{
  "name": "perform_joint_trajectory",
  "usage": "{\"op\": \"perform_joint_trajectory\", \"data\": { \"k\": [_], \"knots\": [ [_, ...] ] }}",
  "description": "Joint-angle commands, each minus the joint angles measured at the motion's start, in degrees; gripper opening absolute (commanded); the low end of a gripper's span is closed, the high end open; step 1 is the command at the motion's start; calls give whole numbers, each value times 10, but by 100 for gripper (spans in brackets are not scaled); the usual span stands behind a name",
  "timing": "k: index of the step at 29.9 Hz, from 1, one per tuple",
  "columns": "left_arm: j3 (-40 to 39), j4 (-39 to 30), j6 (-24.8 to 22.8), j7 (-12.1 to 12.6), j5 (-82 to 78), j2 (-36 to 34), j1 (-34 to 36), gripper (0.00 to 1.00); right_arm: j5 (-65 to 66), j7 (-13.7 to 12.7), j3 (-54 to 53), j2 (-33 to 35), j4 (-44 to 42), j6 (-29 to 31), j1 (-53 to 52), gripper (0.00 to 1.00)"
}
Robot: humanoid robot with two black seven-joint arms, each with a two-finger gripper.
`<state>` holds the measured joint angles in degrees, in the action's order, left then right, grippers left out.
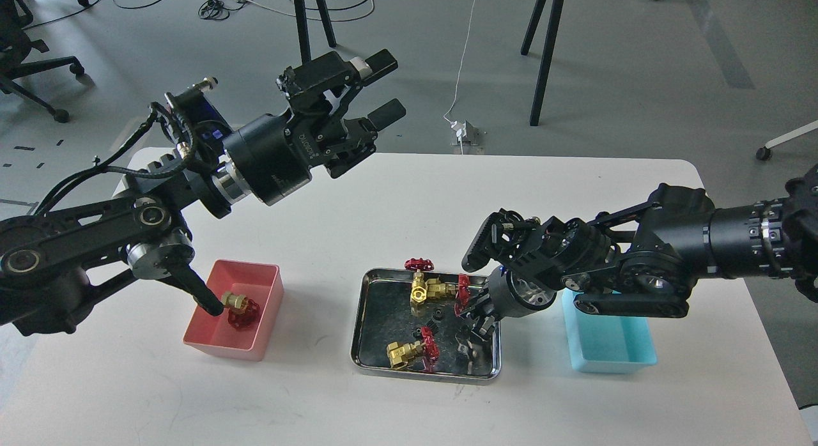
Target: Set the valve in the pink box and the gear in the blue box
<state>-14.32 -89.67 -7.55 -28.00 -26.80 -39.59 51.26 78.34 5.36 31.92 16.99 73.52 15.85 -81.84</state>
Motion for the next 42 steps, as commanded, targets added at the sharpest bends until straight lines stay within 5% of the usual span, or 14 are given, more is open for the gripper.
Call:
{"op": "perform_joint_trajectory", "data": {
  "k": [1, 7, 14, 17, 20, 21, 26, 36, 42],
  "knots": [
    [0, 2, 0, 0, 0, 7, -1, 75, -35, -1, -26, 103, 40, 3, -24, 6],
    [0, 8, 0, 0, 0, 25, -2, 75, -33, -3, -19, 285, 111, 5, -7, 6],
    [0, 13, 11, 0, -1, 42, -4, 75, -27, -5, -59, 335, 113, -1, 101, 9],
    [0, 13, 12, 0, -1, 43, -6, 75, -27, -6, -74, 338, 109, -6, 113, 26],
    [0, 14, 12, 0, -1, 42, -5, 75, -36, -6, -89, 339, 108, -41, 122, 71],
    [0, 14, 12, 0, -1, 43, -5, 75, -37, -6, -94, 339, 107, -55, 125, 97],
    [0, 32, 13, 0, 2, 43, -5, 75, -63, -7, -139, 336, 102, -71, 135, 99],
    [-44, 75, 3, 0, 37, 33, -5, 75, -335, -8, -314, 334, 70, -71, 142, 99],
    [-91, 136, -60, 0, 136, 33, -3, 76, -678, -6, -472, 241, -41, -65, 152, 99]
  ]
}}
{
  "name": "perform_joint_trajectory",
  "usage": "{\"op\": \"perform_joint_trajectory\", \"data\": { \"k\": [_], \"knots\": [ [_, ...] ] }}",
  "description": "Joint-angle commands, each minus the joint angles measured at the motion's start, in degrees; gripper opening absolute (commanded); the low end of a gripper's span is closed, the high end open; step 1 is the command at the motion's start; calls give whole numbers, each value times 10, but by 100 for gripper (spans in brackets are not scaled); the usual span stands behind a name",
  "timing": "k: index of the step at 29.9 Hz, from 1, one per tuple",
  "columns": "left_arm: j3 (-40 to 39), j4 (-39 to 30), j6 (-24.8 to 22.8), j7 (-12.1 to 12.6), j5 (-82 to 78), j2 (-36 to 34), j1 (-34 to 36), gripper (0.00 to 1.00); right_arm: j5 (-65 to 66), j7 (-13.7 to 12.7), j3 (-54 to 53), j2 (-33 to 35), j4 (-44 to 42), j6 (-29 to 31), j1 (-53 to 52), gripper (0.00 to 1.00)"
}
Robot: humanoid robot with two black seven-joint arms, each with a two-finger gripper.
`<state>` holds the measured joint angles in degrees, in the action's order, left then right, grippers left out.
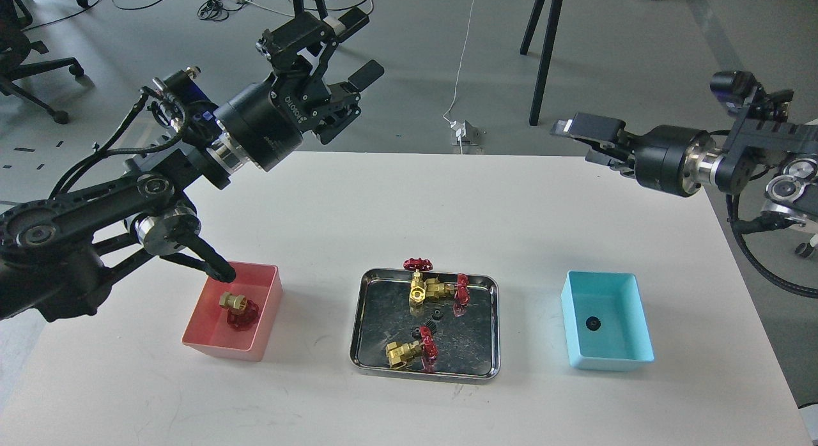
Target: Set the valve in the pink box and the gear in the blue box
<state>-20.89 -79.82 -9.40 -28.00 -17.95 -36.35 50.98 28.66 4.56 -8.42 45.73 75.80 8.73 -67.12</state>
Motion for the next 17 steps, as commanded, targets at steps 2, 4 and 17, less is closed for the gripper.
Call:
{"op": "perform_joint_trajectory", "data": {
  "k": [2, 4, 17],
  "knots": [
    [-47, 80, -103, 0, 87, 1, 0, 77, -299, 5, -105, -82, -112, 18, 8, 99],
    [-65, 136, -186, 0, 139, 1, -3, 82, -392, 8, -139, -105, -155, 74, 22, 100],
    [-71, 267, -186, 0, 208, 58, 0, 83, -460, 18, -251, -195, -285, 193, 101, 100]
  ]
}}
